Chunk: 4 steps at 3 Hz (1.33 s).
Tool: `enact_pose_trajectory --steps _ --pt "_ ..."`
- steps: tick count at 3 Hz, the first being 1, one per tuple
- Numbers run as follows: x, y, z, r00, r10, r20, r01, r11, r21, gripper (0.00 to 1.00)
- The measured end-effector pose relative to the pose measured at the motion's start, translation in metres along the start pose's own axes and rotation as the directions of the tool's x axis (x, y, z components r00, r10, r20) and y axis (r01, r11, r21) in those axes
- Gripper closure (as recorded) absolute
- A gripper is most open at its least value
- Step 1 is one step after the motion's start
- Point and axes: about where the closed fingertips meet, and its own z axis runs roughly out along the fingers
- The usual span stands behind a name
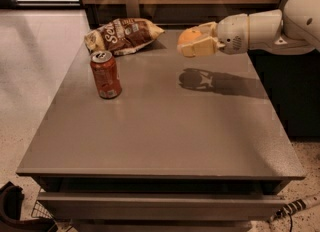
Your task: Move orange near brown chip bag
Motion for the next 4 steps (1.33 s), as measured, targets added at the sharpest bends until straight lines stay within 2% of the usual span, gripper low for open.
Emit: enact_pose_trajectory --steps 1,2,3,4 --pt "0.013 -0.059 -0.004 0.996 0.072 0.046 -0.078 0.9879 0.134 1.00" --pt "0.028 -0.100 -0.003 0.991 0.127 0.035 -0.132 0.9632 0.234 1.00" --pt "0.045 -0.128 0.009 0.982 0.181 -0.053 -0.154 0.9329 0.325 1.00" --pt "0.055 -0.135 0.024 0.972 0.197 -0.125 -0.139 0.9194 0.368 1.00"
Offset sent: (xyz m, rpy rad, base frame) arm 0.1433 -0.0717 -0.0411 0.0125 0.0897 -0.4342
